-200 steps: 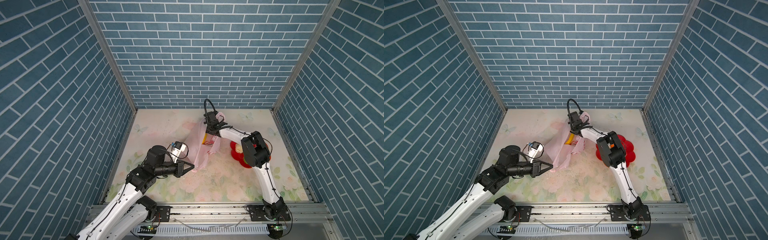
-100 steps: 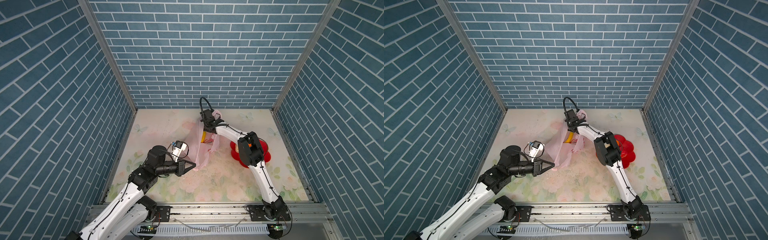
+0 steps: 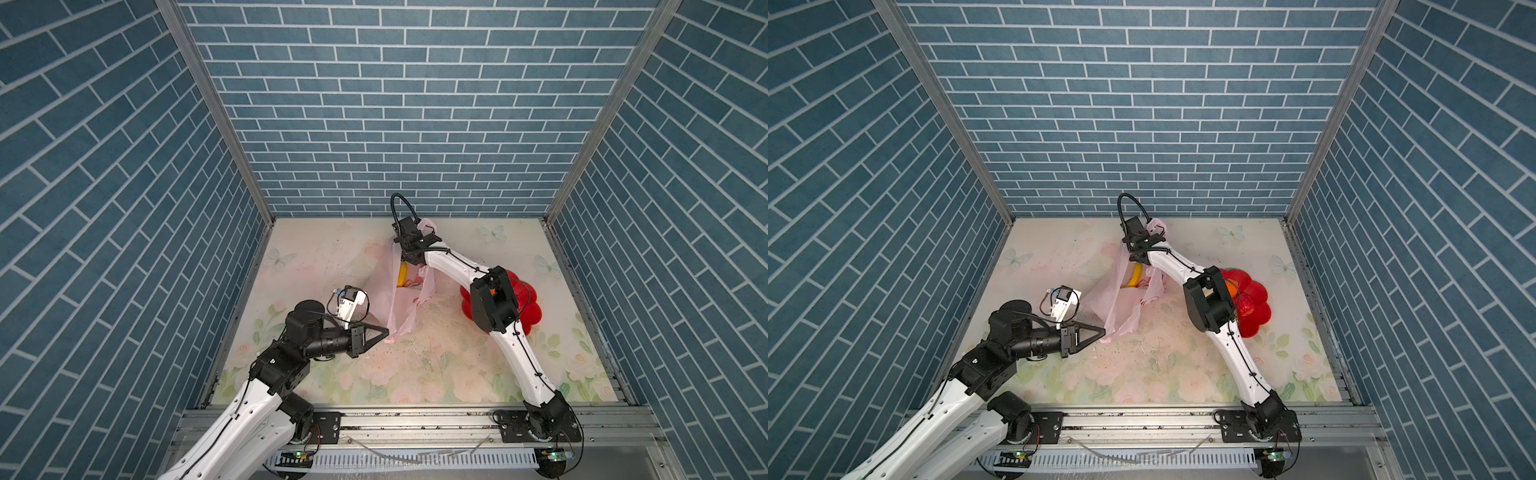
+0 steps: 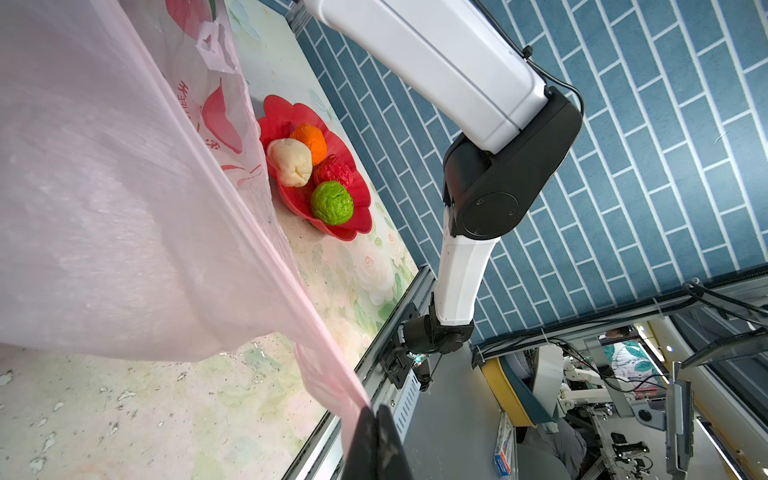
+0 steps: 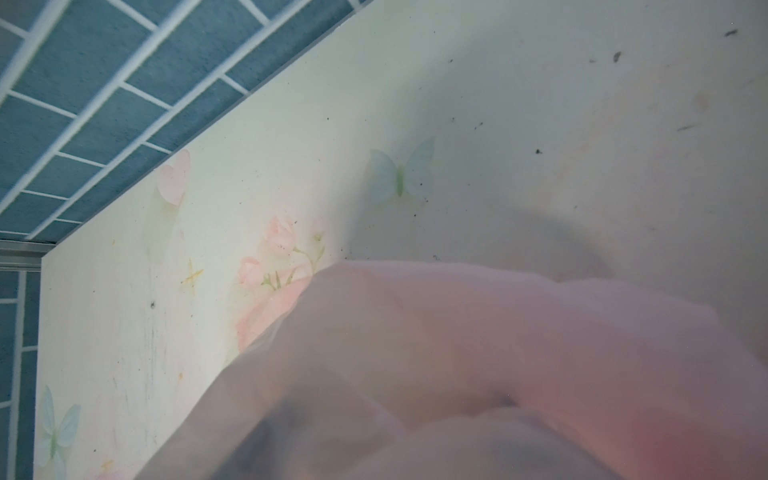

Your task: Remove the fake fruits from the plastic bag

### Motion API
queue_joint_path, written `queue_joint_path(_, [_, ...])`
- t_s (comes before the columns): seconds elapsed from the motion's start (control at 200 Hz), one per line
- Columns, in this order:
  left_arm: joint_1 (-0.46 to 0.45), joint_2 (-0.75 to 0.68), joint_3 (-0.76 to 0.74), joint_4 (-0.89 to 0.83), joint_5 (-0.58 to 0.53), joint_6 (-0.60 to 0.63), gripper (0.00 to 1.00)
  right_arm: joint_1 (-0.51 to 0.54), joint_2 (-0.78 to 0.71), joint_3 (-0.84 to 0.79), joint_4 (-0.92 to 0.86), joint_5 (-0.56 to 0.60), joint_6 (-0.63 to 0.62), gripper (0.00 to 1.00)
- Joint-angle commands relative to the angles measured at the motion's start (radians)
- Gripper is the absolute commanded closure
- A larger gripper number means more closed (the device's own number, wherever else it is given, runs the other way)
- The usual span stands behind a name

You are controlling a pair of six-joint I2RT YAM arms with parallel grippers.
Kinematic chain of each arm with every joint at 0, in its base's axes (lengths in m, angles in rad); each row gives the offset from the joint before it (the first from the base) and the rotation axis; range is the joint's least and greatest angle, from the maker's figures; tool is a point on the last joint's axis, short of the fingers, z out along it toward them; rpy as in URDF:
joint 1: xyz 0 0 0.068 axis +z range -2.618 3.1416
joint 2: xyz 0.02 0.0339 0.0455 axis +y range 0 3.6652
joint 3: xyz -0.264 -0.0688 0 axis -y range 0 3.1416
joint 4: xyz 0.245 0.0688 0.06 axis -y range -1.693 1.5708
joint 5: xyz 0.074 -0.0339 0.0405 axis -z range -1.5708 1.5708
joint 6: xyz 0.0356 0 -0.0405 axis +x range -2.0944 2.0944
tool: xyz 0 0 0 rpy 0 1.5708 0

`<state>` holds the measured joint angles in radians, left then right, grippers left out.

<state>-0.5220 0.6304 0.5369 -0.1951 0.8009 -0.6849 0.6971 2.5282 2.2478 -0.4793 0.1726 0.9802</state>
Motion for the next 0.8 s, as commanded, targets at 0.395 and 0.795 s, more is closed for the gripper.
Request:
queue_joint_path(0.395, [-0.019, 0.104, 0.019, 0.002, 0.073, 0.041, 0.96, -0.045, 0.078, 0.078, -0.073, 0.05, 0.103, 0.46])
queue_joint_path(0.795, [-0.017, 0.129, 0.067, -0.07, -0.032, 0.107, 0.96, -0.046, -0.022, -0.071, 0.046, 0.025, 0.065, 0.78])
